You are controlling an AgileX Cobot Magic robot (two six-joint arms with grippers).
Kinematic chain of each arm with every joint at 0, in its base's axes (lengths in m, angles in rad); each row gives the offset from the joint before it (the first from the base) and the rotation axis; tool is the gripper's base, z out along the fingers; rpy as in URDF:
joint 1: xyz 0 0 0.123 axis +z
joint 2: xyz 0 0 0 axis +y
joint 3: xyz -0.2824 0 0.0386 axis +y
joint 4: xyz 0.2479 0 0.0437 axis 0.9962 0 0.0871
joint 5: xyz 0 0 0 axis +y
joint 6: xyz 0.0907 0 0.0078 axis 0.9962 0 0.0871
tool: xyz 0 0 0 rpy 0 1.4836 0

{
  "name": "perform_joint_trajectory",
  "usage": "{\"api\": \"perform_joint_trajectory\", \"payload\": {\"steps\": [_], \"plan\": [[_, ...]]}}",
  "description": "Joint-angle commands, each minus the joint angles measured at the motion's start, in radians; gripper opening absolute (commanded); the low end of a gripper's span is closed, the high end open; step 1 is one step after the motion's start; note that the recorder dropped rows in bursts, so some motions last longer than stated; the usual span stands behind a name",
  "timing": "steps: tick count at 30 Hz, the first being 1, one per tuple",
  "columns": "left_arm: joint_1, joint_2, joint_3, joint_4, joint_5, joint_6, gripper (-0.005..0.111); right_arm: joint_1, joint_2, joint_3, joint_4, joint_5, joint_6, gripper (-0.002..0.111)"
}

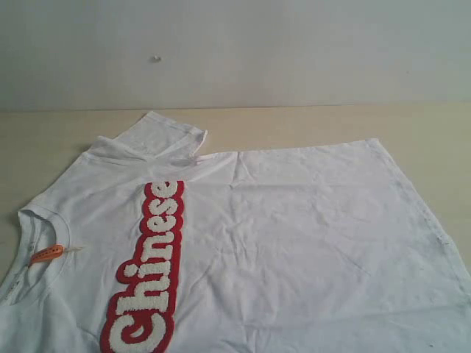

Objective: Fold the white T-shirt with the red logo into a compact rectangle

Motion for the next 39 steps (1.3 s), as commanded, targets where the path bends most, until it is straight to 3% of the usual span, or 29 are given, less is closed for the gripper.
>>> {"api": "perform_joint_trajectory", "payload": {"steps": [1,6,12,17,25,32,34,36,39], "plan": [[0.001,-0.005,-0.002,0.048,-0.196,-0.253,0.000,-0.004,-0.005,-0.005,-0.006,-0.215,0.318,0.000],[0.001,0.017,-0.082,0.244,-0.219,-0.492,0.000,-0.004,-0.005,-0.047,-0.014,-0.309,0.478,0.000],[0.001,0.197,-0.287,0.486,-0.195,-0.676,0.000,-0.004,0.038,-0.289,-0.018,-0.080,0.478,0.000],[0.001,0.370,-0.480,0.547,-0.059,-0.656,0.000,-0.004,0.184,-0.485,-0.072,0.068,0.439,0.000],[0.001,0.708,-0.758,0.665,0.273,-0.574,0.000,-0.004,0.533,-0.766,-0.072,0.285,0.164,0.000],[-0.048,1.000,-0.896,0.642,0.727,-0.105,0.000,-0.004,0.872,-0.995,-0.118,0.677,0.133,0.000],[-0.055,1.080,-0.936,0.521,0.779,0.043,0.000,-0.004,0.972,-1.051,-0.118,0.786,0.076,0.000],[-0.055,1.151,-0.983,0.275,0.814,0.318,0.000,-0.004,1.070,-1.092,-0.118,0.875,0.018,0.000],[-0.055,1.284,-1.073,0.009,0.998,0.662,0.000,-0.004,1.200,-1.145,-0.119,0.988,-0.020,0.000]]}}
